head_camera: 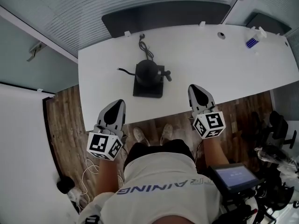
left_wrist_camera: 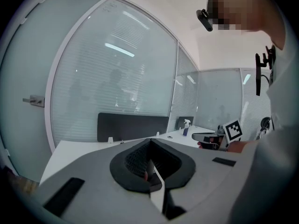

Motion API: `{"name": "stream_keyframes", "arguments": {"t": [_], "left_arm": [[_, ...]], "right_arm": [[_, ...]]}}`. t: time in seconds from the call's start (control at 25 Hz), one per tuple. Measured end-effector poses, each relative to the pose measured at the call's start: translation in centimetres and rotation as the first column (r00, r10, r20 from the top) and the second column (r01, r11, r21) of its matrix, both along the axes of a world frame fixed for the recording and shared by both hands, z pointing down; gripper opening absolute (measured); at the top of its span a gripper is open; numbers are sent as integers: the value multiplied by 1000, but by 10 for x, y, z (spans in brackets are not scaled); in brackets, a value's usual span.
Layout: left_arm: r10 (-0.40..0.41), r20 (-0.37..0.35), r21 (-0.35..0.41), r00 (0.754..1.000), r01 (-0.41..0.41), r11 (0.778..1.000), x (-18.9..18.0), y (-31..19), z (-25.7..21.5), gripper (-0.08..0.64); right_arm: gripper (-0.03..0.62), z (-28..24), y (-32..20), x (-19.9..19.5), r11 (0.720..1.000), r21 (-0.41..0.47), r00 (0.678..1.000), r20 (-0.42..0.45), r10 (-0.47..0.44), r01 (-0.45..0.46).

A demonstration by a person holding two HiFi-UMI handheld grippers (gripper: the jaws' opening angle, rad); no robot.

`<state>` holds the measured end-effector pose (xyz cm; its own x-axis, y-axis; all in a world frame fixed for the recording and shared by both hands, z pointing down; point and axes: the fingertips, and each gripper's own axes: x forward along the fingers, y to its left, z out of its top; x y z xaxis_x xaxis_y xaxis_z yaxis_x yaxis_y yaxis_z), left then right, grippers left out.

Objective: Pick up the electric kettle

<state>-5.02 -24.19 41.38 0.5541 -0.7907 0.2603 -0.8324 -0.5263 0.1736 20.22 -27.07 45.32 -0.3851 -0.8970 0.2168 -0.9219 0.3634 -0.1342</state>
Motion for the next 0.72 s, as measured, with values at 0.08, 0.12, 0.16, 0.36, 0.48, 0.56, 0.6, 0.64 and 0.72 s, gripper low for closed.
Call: {"name": "stream_keyframes", "arguments": {"t": [0.08, 0.12, 0.16, 0.36, 0.48, 0.56, 0.6, 0.64, 0.72], "left_arm": [[-2, -10, -15, 1000, 1, 1000, -9, -4, 10, 12], [0, -10, -24, 1000, 0, 1000, -14, -6, 15, 14], [3, -7, -31, 1000, -3, 1000, -19, -9, 20, 14], [4, 3, -67, 1000, -4, 998, -52, -25, 38, 14], [5, -11, -88, 1000, -6, 996, -68, -29, 48, 12], [18, -29, -92, 999, -20, 996, -71, -29, 52, 12], [24, -35, -94, 999, -27, 995, -72, -29, 53, 14], [28, -34, -97, 999, -32, 995, -73, -28, 54, 12], [31, -11, -110, 999, -32, 993, -76, -29, 59, 14]], "right_arm": [[12, 9, -9, -10, 1000, 4, 999, -30, 20, -20], [12, 15, -13, -16, 1000, -1, 999, -43, 29, -29], [12, 22, -18, -20, 999, -11, 998, -52, 42, -42], [111, 67, -39, -43, 993, -79, 991, -109, 73, -82], [158, 92, -48, -54, 992, -100, 982, -175, 64, -82], [171, 105, -54, -56, 990, -101, 974, -211, 77, -101], [177, 113, -58, -57, 988, -100, 970, -227, 88, -113], [179, 120, -63, -57, 987, -101, 965, -241, 100, -128], [191, 134, -72, -57, 982, -102, 958, -258, 125, -156]]}}
